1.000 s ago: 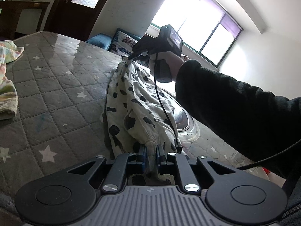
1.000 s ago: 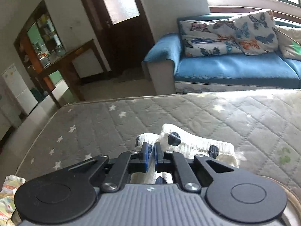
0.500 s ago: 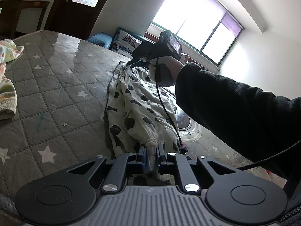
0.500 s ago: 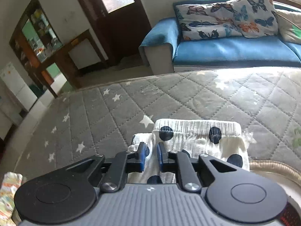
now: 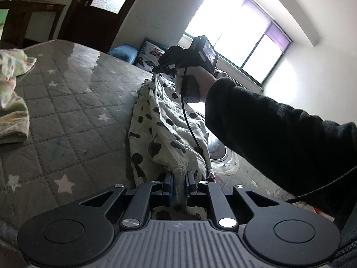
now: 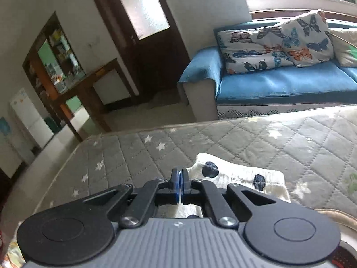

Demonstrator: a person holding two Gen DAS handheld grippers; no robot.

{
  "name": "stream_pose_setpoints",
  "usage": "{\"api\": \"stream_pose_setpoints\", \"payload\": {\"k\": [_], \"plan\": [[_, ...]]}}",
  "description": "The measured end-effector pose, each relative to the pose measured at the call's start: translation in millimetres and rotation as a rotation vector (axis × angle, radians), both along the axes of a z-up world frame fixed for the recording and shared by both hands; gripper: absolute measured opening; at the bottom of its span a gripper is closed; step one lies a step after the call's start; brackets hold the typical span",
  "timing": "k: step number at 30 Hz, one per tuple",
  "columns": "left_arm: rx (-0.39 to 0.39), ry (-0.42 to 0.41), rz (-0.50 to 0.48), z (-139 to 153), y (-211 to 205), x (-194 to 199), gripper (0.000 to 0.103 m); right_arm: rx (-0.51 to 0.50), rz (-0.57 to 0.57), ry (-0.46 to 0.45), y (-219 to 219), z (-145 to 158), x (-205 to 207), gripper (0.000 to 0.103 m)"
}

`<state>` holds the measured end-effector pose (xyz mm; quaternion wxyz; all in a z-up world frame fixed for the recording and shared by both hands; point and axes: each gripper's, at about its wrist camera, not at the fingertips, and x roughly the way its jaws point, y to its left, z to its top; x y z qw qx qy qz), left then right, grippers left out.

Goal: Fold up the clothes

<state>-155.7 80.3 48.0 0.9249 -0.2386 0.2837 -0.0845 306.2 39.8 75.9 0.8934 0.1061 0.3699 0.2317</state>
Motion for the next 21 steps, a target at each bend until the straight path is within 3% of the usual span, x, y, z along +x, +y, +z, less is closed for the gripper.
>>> {"api": "stream_pose_setpoints", "payload": {"k": [7,10,14,16,21], "plan": [[-0.008,-0.029,0.013,7.8,-1.8,-6.0,0.012,0.031,0.027,0.019,14.7,-17.5,-4.0,0.001],[-0.015,0.020,0.033,1.2,0.2,-2.4,0.012,0.027,0.056,0.016,20.0,-18.6,-4.0,0.002],[-0.043,0.069,0.051,-4.7,5.9,-3.0,0.012,-0.004,0.120,0.069,27.9,-24.7,-4.1,0.011],[-0.049,0.073,0.049,-4.2,7.5,-4.2,0.012,0.000,0.137,0.066,22.4,-17.5,-8.2,0.020],[-0.008,0.074,0.042,0.9,6.6,-9.1,0.017,0.002,0.199,0.041,-11.6,22.9,-21.6,0.028]]}}
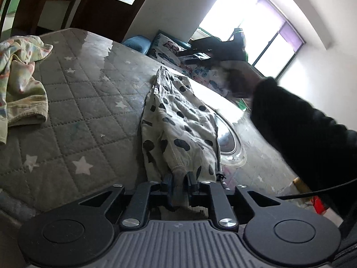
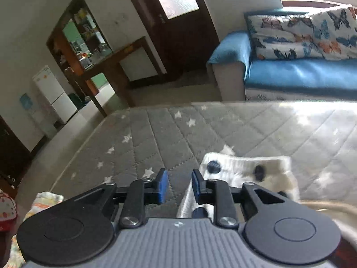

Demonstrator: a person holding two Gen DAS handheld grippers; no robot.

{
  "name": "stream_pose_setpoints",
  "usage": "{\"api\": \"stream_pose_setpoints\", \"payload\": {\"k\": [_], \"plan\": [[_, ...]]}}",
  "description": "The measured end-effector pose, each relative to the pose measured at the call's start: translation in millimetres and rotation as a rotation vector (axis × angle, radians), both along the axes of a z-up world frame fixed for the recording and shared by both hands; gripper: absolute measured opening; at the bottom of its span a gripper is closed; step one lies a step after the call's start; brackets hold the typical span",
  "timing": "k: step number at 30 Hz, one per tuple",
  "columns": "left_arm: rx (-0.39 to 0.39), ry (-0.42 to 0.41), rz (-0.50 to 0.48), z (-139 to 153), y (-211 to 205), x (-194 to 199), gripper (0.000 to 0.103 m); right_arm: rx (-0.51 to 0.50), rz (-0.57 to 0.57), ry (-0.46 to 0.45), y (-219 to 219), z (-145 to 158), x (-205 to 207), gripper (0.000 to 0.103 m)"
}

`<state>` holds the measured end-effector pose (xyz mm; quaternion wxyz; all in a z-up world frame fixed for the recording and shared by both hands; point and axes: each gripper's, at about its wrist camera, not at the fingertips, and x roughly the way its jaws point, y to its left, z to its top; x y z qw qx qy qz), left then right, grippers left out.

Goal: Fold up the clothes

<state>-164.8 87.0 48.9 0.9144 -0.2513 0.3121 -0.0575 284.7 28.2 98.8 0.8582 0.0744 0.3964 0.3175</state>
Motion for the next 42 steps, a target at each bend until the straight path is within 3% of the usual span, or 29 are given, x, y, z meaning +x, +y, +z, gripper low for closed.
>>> {"api": "stream_pose_setpoints", "payload": {"k": [2,6,9,13,16,20,23,28,31,39,42], "plan": [[0.018,0.002,0.010,1.4,1.8,-3.4,0.020,-0.033,0.032,-0.021,-15.6,16.4,-9.9,0.034],[0.050,-0.008,0.043,8.3,9.1,-12.1,0.027,-0.153,0.098,-0.100,-45.1,42.9,-40.4,0.034],[0.081,-0.036,0.053,19.8,12.1,-13.9,0.027,-0.249,0.141,-0.142,-65.4,50.7,-66.7,0.036],[0.136,-0.123,-0.003,42.6,-2.6,5.9,0.027,-0.342,0.225,-0.138,-83.2,37.6,-102.9,0.036],[0.139,-0.168,-0.090,52.6,-20.8,37.3,0.029,-0.340,0.275,-0.092,-89.1,11.0,-129.7,0.036],[0.198,-0.094,-0.177,43.7,-50.0,81.6,0.029,-0.328,0.317,-0.053,-89.8,-21.0,-155.7,0.035],[0.257,0.027,-0.195,25.2,-60.4,100.7,0.029,-0.349,0.330,-0.057,-91.6,-37.9,-167.5,0.035],[0.238,0.154,-0.157,-5.7,-39.5,101.5,0.029,-0.408,0.357,-0.135,-100.6,-42.8,-180.5,0.035],[0.186,0.143,-0.152,-10.8,-25.1,90.5,0.029,-0.442,0.366,-0.155,-100.3,-41.6,-183.1,0.035],[0.211,0.075,-0.163,8.0,-32.2,92.6,0.033,-0.376,0.316,-0.179,-85.6,-26.8,-170.3,0.036],[0.244,0.093,-0.164,1.9,-37.6,98.7,0.033,-0.359,0.314,-0.164,-74.8,-31.2,-164.9,0.037]]}}
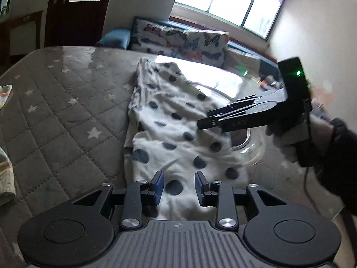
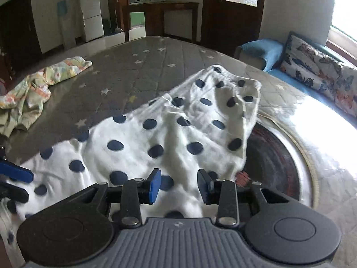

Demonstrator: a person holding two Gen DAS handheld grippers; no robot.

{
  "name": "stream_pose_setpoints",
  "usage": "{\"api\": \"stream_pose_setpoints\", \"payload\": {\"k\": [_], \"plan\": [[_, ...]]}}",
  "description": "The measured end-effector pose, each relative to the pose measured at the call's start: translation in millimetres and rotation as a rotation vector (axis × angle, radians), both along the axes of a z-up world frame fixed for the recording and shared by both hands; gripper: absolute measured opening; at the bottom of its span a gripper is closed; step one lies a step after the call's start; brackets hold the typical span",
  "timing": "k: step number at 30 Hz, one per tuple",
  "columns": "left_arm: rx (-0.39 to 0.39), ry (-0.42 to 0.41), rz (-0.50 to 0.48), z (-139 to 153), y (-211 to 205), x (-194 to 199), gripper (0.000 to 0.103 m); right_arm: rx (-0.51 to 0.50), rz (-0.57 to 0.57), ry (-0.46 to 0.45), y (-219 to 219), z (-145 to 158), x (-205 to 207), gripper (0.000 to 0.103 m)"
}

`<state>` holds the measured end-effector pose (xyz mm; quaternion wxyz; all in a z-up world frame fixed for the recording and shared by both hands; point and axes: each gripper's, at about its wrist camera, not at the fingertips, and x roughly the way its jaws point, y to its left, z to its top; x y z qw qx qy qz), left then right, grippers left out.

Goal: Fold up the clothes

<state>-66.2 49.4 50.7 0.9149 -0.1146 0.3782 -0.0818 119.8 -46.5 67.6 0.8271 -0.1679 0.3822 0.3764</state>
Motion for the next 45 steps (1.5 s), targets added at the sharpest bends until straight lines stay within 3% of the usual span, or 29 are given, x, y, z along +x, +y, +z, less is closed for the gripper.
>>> {"api": "stream_pose_setpoints", "payload": {"k": [4,8,17,22,28,33,37,45], "plan": [[0.022,0.001,-0.033,-2.9,-5.3,-12.7,0.033,-0.041,0.003,0.020,5.3,-14.4,-2.9,0.037],[0.043,-0.036,-0.050,2.7,-11.2,-30.7,0.033,-0.019,0.034,0.010,-3.9,-5.5,-22.1,0.039],[0.102,-0.041,-0.083,-0.1,-22.8,-41.5,0.038,-0.008,0.258,0.057,-8.2,0.0,-103.1,0.045],[0.096,-0.086,-0.089,10.8,-27.1,-40.3,0.038,-0.076,0.306,0.028,-17.0,-5.0,-131.3,0.045],[0.070,-0.054,-0.084,-0.5,-30.4,-24.7,0.038,-0.007,0.333,0.027,-18.1,11.0,-136.7,0.049],[0.057,-0.037,-0.086,-5.4,-27.7,-26.4,0.041,-0.011,0.314,0.103,-20.6,-0.8,-123.1,0.049],[0.022,-0.064,-0.082,1.2,-25.8,-26.1,0.046,0.068,0.232,0.143,-32.6,14.6,-87.8,0.049],[-0.064,-0.037,-0.081,9.0,-23.1,-13.8,0.047,0.132,-0.032,0.073,-40.2,20.7,52.9,0.052]]}}
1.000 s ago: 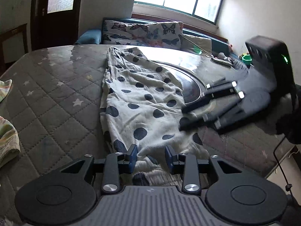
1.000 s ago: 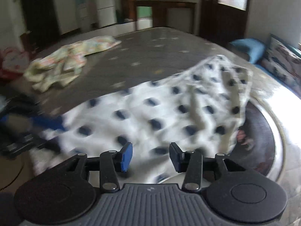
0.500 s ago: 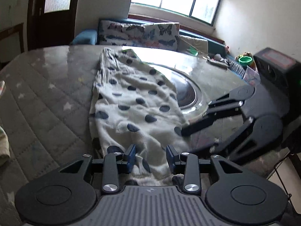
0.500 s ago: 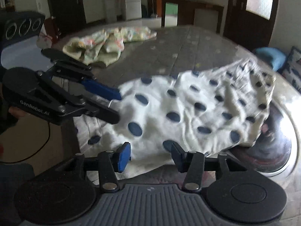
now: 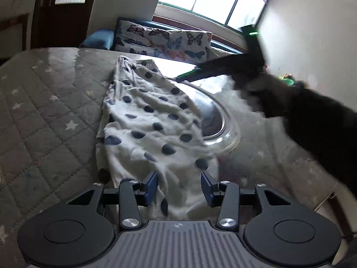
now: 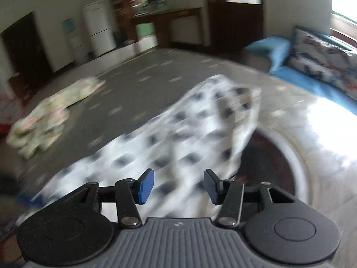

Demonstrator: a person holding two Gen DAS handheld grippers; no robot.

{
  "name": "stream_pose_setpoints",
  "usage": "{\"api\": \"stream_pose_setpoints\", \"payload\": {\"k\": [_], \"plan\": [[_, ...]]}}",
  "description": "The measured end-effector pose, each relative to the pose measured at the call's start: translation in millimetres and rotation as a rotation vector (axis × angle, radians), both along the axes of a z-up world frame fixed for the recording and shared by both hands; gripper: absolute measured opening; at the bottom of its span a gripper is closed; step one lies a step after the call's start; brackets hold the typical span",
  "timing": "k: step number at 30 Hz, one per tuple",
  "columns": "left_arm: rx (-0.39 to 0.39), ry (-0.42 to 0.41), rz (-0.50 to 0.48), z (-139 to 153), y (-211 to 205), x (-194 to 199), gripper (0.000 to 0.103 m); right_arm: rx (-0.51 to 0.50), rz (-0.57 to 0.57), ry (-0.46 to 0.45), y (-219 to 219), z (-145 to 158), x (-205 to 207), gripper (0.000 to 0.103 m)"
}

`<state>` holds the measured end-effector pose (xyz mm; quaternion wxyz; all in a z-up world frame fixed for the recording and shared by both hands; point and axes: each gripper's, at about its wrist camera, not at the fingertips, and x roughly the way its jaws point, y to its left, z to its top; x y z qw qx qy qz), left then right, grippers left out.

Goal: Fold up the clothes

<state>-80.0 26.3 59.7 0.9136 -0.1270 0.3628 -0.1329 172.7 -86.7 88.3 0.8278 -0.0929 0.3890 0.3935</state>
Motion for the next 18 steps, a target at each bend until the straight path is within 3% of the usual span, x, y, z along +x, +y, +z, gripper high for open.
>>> {"api": "stream_pose_setpoints", "payload": {"k": [4,8,18], "plan": [[0.003,-0.005,0.013,9.2,4.3,25.7,0.049,0.019,-0.111,-0.006,3.4,-12.9,70.2,0.052],[-0.004,0.058,-0.005,3.2,5.9,47.6,0.049,0.075,-0.177,0.021,15.4,-26.9,124.8,0.053],[0.008,0.136,-0.009,-16.3,8.6,67.3,0.050,0.140,-0.211,0.062,32.0,-60.8,178.5,0.056]]}}
